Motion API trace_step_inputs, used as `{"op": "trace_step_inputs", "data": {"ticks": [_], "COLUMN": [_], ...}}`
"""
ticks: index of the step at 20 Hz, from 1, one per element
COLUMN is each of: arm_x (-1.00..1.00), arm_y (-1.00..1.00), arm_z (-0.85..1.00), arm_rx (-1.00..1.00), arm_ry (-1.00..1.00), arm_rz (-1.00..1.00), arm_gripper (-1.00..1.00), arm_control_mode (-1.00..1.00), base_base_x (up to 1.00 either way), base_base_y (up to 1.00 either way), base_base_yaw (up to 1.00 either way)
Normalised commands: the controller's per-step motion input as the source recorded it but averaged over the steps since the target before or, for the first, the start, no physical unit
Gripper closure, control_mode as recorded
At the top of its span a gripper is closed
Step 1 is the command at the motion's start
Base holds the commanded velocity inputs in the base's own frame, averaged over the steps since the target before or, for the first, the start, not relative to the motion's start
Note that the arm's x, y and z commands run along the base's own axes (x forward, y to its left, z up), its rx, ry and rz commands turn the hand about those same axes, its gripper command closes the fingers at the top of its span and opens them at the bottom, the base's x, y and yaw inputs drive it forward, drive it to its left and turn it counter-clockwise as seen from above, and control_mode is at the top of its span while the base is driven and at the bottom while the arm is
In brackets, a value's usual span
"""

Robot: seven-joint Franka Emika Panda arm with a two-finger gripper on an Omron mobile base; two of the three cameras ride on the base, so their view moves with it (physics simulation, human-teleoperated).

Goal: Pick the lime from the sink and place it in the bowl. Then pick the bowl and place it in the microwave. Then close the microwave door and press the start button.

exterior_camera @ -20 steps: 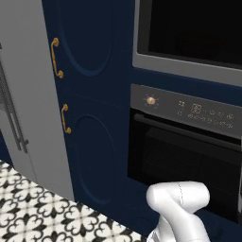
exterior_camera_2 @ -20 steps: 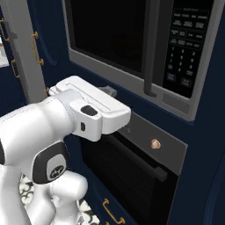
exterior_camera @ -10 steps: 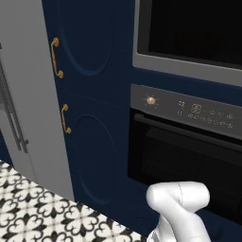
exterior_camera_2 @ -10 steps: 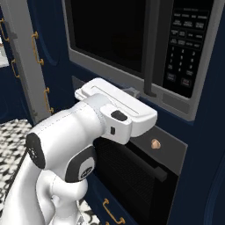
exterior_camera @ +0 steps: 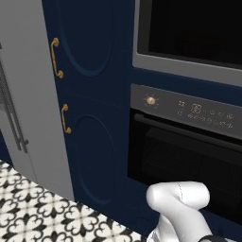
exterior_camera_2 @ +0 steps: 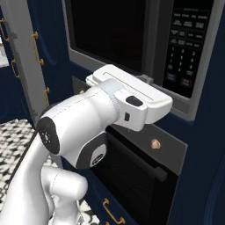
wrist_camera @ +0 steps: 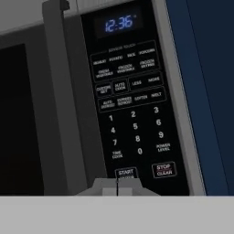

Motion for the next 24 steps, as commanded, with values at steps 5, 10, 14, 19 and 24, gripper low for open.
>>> {"op": "trace_step_inputs", "data": {"ticks": [5, 10, 14, 19, 24], "arm_x": [0.00, 0.00, 0.01, 0.02, 0.22], "arm_y": [-0.19, -0.02, 0.00, 0.00, 0.00], "arm_z": [-0.08, 0.00, 0.00, -0.01, -0.02], "arm_rx": [0.00, 0.00, 0.00, 0.00, 0.00], "arm_ry": [0.12, 0.15, 0.00, 0.01, 0.04], "arm_rz": [0.00, 0.00, 0.00, 0.00, 0.00], "arm_gripper": [1.00, 1.00, 1.00, 1.00, 1.00], "arm_control_mode": [-1.00, -1.00, -1.00, -1.00, -1.00], "base_base_x": [0.00, 0.00, 0.00, 0.00, 0.00], "base_base_y": [0.00, 0.00, 0.00, 0.00, 0.00], "base_base_yaw": [0.00, 0.00, 0.00, 0.00, 0.00]}}
